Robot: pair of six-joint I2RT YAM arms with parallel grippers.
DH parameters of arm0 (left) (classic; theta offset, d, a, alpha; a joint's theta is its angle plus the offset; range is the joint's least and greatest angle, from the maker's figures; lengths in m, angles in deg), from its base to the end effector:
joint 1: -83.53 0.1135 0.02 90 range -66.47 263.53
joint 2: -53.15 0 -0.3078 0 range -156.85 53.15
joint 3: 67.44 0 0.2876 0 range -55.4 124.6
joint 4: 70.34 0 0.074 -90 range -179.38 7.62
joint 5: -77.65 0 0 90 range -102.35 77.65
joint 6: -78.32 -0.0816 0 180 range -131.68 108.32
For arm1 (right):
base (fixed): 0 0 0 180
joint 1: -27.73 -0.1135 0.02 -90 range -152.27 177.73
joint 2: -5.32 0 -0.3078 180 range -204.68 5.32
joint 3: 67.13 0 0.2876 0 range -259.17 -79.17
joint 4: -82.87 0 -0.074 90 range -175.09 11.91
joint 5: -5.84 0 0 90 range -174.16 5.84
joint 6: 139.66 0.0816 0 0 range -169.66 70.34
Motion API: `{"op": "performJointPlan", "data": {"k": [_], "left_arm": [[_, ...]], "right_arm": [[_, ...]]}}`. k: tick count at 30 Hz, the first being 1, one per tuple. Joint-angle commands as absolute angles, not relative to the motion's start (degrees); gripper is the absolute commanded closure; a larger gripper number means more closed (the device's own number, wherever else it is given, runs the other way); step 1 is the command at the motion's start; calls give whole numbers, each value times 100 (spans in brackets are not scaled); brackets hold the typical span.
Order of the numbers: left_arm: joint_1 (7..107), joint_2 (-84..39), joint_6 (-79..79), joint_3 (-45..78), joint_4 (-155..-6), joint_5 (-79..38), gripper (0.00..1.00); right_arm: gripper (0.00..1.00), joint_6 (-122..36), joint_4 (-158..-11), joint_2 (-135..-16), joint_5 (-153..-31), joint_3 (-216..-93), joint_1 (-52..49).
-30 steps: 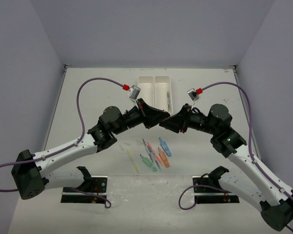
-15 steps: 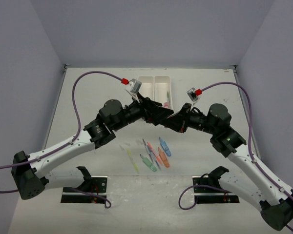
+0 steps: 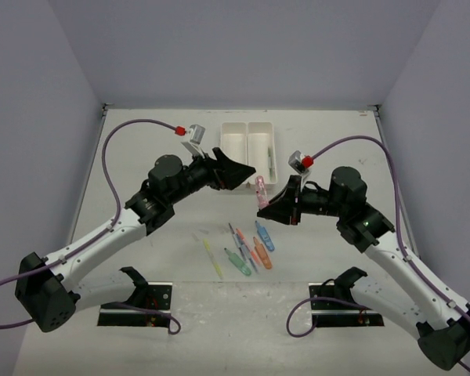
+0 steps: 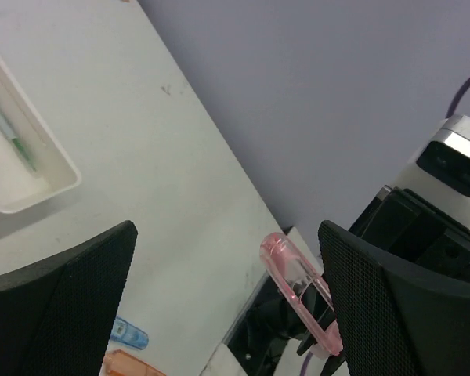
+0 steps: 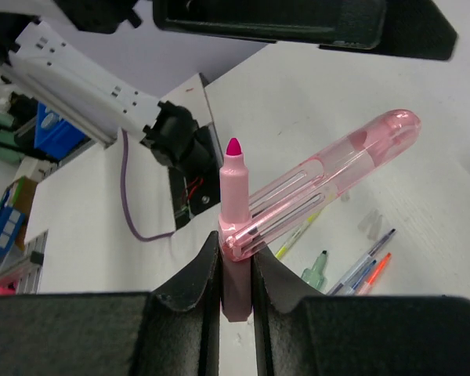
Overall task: Sort the stationery into containers
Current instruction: Close the pen cap on the pen.
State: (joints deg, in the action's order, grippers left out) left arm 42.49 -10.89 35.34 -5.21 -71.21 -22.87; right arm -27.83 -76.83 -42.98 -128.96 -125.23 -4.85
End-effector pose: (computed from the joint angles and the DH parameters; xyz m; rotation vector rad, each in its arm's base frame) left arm 0.2367 -0.2258 0.3739 0.0634 1.7884 -1.3004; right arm 0.1614 0.1714 0.3682 -0.7851 1.7392 1.3480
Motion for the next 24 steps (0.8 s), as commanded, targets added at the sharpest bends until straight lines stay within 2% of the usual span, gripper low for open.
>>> {"op": "performJointPlan", "data": {"k": [1,5,7,8,9,11,12,16,20,22,24], "left_arm": [[4328,-877,4679,-820,-5505,-3631,0],[4328,-968,5502,-992,-4874,-4032,1],[4321,-1065,5779,-1076,-4423,-4239,4],[4319,-1160,5906,-1103,-4239,-4396,14],[4319,-1235,5999,-1117,-4106,-4515,17],[4328,-1362,6151,-1147,-3842,-4689,40],[4328,-1418,6192,-1166,-3778,-4752,44],[4319,-1553,6274,-1200,-3583,-4924,53],[4327,-1558,6279,-1251,-3562,-4913,51],[4325,-1507,6035,-1217,-3924,-4722,36],[4328,-1476,5887,-1186,-4184,-4600,29]], "right_arm": [[100,-3609,-7621,-4103,-14074,-12727,-488],[100,-3593,-7973,-4189,-14530,-12691,-518],[100,-3587,-8050,-4242,-14558,-12743,-570],[100,-3619,-8058,-4302,-14579,-12796,-589],[100,-3624,-8067,-4339,-14560,-12825,-607],[100,-3622,-8131,-4355,-14520,-12854,-644],[100,-3604,-8175,-4343,-14495,-12856,-640],[100,-3565,-8337,-4305,-14395,-12819,-637],[100,-3578,-8402,-4240,-14359,-12840,-637],[100,-3610,-8348,-4223,-14429,-12905,-637],[100,-3622,-8333,-4221,-14489,-12935,-637]]}}
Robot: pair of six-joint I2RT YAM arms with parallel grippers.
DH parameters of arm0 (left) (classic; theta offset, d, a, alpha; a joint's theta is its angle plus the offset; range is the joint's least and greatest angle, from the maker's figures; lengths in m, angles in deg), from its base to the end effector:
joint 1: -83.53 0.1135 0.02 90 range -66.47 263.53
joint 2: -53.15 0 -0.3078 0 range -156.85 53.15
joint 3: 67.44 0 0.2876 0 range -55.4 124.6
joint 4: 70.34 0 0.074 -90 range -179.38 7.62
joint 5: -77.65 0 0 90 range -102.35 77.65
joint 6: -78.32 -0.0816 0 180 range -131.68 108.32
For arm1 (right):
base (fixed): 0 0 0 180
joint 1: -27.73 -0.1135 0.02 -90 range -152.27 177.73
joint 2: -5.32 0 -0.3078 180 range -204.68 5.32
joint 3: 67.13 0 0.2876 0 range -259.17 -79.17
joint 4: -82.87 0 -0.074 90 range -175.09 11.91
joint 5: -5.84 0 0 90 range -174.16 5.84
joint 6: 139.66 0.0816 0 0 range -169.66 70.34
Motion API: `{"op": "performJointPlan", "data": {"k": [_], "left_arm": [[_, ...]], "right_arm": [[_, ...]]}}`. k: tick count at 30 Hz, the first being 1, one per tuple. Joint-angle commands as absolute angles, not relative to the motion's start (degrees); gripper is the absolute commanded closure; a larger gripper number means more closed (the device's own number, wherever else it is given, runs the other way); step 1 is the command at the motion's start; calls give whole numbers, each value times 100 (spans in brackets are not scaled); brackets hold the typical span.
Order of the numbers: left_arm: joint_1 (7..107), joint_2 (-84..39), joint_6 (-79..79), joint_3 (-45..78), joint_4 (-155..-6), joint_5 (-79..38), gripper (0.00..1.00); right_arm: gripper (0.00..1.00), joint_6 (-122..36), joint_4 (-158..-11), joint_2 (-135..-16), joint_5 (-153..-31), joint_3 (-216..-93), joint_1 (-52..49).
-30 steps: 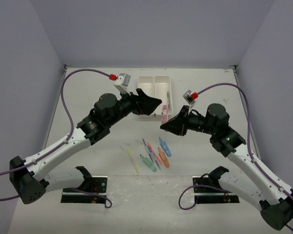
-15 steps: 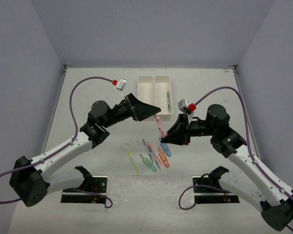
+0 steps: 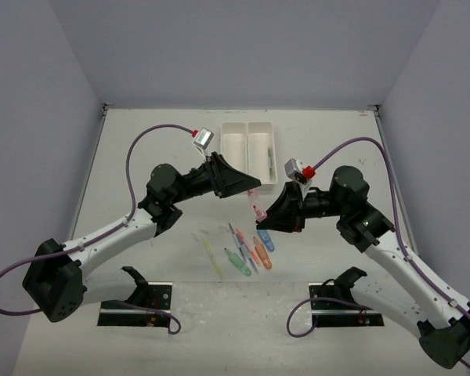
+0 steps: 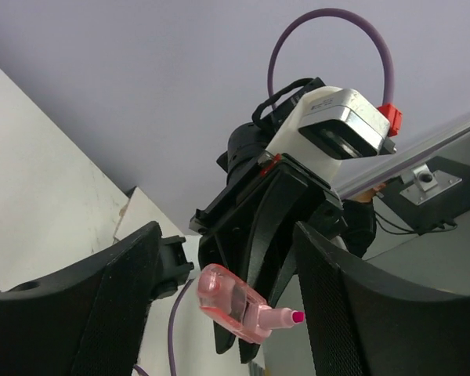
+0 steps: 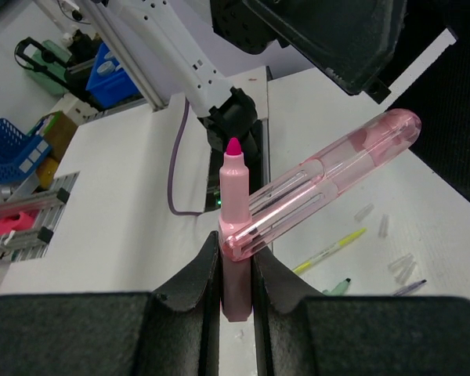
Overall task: Sort the stationery into containers
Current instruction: Close the pen cap on the pen.
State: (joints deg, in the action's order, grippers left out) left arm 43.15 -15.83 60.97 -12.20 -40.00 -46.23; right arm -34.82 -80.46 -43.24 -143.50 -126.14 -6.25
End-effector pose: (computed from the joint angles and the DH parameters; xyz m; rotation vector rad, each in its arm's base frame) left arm 0.2180 -0.2451 0.3730 0.1759 1.6483 -1.9748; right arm 0.1383 0.1778 0.3839 -1.1089 1.4912 1.4719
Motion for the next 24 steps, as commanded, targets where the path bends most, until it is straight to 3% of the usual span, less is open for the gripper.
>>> {"op": "performJointPlan", "data": {"k": [1,2,5,13,24], "left_arm": [[4328,-1496,5893,-1185,-4141,-4601,29],[4328,-1534,5930,-1183,-4053,-4639,33],[4328,-1641,6126,-1215,-3718,-4829,58],[4319,-1513,6154,-1165,-3564,-4990,98],[4310,-1004,4715,-975,-4415,-4316,100]], "right_arm": [[100,-3630,-8325,-4210,-14448,-12935,-633],[100,-3650,-8301,-4205,-14374,-12933,-632],[100,-3731,-8197,-4271,-14096,-12962,-637],[100,-3658,-8164,-4513,-13524,-13077,-637],[100,-2252,-8263,-4484,-12688,-13111,-637]]}}
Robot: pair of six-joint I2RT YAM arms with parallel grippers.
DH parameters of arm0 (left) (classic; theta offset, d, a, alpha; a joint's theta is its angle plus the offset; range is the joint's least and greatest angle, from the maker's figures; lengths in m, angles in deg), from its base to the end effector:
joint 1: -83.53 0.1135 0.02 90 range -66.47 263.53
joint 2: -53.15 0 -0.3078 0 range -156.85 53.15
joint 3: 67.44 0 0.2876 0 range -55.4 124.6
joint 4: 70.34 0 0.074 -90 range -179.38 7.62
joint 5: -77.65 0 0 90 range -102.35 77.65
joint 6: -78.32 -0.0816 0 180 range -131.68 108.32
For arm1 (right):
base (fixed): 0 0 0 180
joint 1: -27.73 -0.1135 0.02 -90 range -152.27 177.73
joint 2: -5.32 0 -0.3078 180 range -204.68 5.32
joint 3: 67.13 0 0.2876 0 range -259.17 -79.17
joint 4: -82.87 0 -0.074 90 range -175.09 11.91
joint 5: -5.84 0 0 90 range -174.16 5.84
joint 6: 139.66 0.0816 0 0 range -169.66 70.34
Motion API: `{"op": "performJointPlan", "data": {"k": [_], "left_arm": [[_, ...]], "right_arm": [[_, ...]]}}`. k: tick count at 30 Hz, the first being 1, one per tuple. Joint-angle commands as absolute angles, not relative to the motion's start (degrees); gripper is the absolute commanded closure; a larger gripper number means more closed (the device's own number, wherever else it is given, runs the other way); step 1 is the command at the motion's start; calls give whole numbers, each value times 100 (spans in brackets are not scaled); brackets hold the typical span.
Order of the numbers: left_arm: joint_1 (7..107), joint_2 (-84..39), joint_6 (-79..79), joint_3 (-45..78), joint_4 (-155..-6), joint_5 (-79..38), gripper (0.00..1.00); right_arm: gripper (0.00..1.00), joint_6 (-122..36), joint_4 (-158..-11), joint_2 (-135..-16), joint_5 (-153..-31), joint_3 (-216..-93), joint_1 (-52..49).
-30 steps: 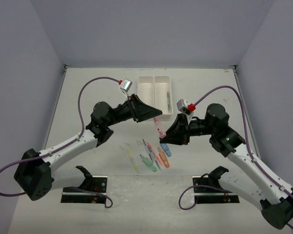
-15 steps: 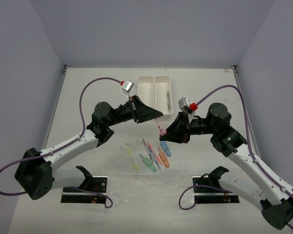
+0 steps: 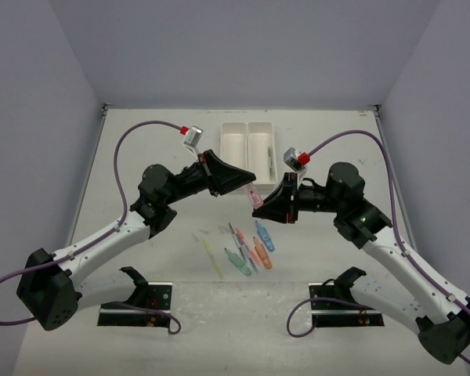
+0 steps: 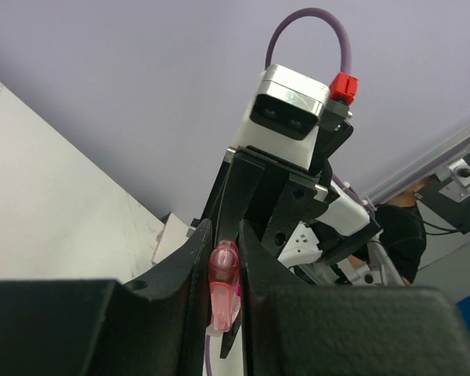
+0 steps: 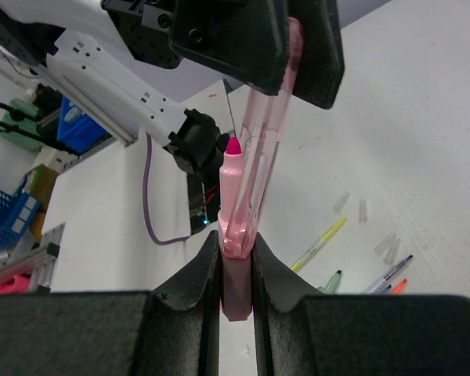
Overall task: Sort the stationery into containers
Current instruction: Close the pen cap on the pen.
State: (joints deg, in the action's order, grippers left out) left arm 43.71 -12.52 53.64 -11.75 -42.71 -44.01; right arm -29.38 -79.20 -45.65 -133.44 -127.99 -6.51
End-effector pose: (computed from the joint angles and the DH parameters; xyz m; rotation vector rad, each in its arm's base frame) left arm 0.2131 -0.2334 0.3876 0.2323 1.5650 -1.8561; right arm 0.1599 0.1836 0.3842 -0.9035 1.6500 1.4078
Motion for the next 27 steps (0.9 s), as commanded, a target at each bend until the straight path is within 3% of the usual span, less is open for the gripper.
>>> {"op": "performJointPlan", "data": {"k": [1,13,27], "left_arm": [[4314,-992,4645,-994,-4415,-4267,100],[4266,-1271,4546,-1087,-3926,-4519,100],[3853,-1590,3875,-898,-4732,-4716,100]], "right_arm": [[100,-2060,-8362,-4437,-12698,-13108,-641],[100,-1378,-8563,-4511,-12702,-13312,-708],[100,-1731,-8193,-4700,-12265,-14017,-711]]}}
